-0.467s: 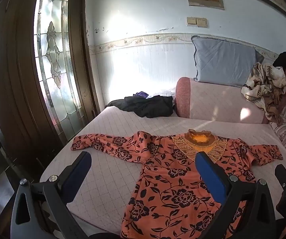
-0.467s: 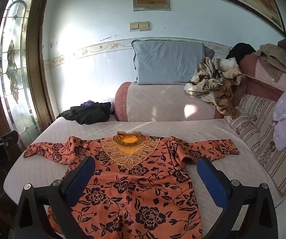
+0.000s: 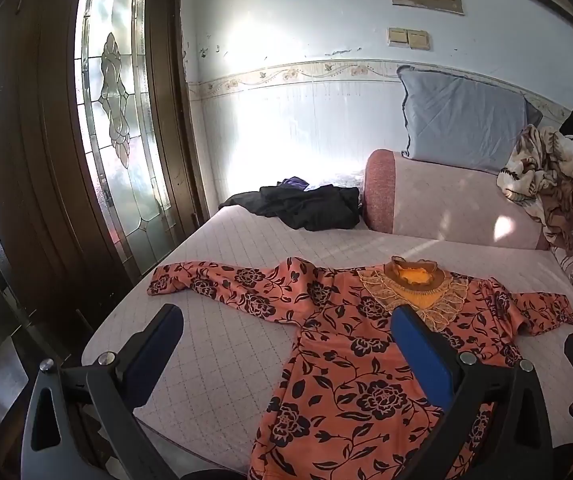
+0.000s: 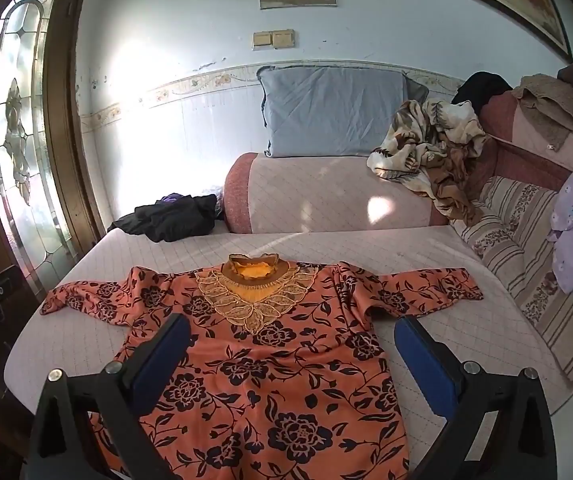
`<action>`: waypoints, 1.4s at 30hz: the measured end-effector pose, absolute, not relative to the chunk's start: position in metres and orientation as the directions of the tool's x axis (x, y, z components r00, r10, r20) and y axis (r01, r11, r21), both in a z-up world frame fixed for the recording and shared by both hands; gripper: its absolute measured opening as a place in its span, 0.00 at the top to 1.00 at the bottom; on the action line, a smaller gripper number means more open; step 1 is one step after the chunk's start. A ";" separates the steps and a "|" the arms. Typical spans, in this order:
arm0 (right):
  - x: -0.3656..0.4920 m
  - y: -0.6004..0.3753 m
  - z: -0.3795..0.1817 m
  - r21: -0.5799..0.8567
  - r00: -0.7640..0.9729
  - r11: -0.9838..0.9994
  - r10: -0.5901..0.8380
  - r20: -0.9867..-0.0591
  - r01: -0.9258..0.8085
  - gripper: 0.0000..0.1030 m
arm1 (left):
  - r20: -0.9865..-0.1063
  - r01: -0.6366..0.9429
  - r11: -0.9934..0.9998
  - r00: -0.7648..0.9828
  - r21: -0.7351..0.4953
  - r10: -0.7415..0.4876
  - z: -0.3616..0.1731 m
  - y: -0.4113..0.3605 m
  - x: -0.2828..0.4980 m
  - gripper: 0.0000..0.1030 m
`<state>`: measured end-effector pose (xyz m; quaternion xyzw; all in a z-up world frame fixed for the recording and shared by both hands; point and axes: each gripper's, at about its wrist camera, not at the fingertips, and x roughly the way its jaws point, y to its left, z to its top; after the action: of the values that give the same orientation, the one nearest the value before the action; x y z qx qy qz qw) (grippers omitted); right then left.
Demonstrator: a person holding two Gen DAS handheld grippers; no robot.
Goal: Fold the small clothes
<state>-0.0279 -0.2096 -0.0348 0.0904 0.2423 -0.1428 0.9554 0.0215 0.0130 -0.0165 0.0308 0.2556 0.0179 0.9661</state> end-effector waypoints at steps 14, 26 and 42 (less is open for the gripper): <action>-0.027 -0.210 -0.038 0.099 0.838 0.942 -0.232 -0.494 0.319 0.00 | -0.502 -0.056 0.997 0.861 0.056 0.076 -0.018 0.031 0.025 0.00; -0.024 -0.207 -0.038 0.094 0.837 0.945 -0.229 -0.496 0.314 0.00 | -0.521 -0.051 0.997 0.851 0.051 0.070 -0.023 0.029 0.030 0.00; -0.020 -0.207 -0.041 0.101 0.835 0.944 -0.224 -0.502 0.314 0.00 | -0.533 -0.042 0.997 0.843 0.064 0.070 -0.028 0.024 0.033 0.00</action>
<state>-0.0204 -0.2067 -0.0405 0.0901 0.2499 -0.1410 0.9537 0.0335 0.0244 -0.0275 0.0250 0.2784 0.0292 0.9597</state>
